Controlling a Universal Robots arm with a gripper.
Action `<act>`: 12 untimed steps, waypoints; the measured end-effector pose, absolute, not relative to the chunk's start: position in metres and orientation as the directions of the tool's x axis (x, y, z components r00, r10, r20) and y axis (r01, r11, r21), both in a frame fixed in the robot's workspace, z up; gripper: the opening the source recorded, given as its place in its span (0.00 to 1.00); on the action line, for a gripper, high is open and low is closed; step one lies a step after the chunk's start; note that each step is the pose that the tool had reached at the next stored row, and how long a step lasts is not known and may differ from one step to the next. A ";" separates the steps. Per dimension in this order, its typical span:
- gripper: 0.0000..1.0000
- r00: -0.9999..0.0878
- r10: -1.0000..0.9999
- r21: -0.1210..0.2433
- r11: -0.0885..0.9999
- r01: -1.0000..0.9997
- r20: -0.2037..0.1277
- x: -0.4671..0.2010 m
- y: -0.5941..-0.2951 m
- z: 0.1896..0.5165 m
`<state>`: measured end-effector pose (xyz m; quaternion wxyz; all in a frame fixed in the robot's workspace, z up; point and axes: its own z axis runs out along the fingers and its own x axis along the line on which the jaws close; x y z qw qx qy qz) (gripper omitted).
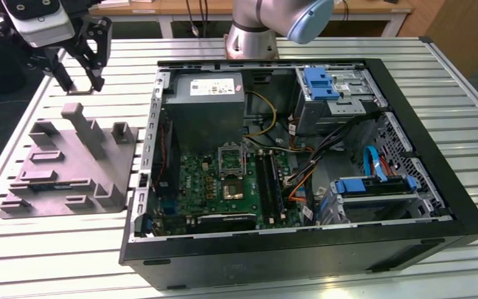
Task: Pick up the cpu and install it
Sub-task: 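Pick up the cpu and move it towards the insertion slot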
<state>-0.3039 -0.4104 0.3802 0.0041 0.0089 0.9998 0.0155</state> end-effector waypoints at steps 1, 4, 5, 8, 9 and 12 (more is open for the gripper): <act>0.47 -1.000 0.018 0.031 0.999 0.018 -0.008 -0.303 -0.410 0.380; 0.47 -1.000 0.018 0.031 0.999 0.018 -0.008 -0.301 -0.410 0.380; 0.47 -1.000 0.018 0.031 0.999 0.018 -0.008 -0.300 -0.410 0.380; 0.47 -1.000 0.018 0.031 0.999 0.018 -0.008 -0.297 -0.410 0.380; 0.47 -1.000 0.018 0.031 0.999 0.018 -0.008 -0.296 -0.410 0.380; 0.47 -1.000 0.018 0.031 0.999 0.018 -0.008 -0.293 -0.410 0.380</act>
